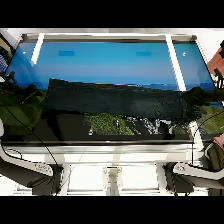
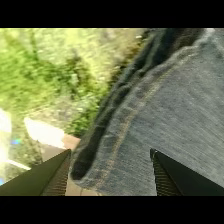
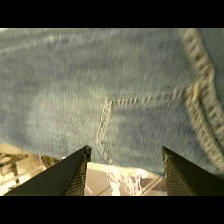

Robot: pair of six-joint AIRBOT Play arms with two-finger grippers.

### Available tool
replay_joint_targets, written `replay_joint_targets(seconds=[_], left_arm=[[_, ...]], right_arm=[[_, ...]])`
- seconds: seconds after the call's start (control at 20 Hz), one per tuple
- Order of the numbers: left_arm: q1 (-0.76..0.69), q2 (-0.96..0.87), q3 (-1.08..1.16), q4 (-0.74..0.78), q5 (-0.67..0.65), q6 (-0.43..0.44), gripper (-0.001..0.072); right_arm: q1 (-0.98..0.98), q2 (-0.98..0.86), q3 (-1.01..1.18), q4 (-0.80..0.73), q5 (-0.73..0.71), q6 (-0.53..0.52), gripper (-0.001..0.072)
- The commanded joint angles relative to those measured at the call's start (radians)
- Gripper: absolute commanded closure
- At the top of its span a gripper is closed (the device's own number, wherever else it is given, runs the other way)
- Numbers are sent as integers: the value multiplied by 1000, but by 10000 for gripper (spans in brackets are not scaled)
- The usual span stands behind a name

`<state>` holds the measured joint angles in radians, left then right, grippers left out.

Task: Fold the clothes and pants, and hang the long-sleeved shirts on hangers.

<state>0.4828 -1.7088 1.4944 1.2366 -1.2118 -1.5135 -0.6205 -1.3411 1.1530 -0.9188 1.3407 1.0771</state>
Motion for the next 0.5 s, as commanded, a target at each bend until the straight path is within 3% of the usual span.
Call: replay_joint_targets(seconds=[0.0,0.45], left_arm=[[3,-16,0,-7,11,-28,133],[-1,-116,0,-58,-26,-62,133]], right_arm=[[14,100,-110,-2,-43,-24,216],[14,231,-111,6,-87,-24,216]])
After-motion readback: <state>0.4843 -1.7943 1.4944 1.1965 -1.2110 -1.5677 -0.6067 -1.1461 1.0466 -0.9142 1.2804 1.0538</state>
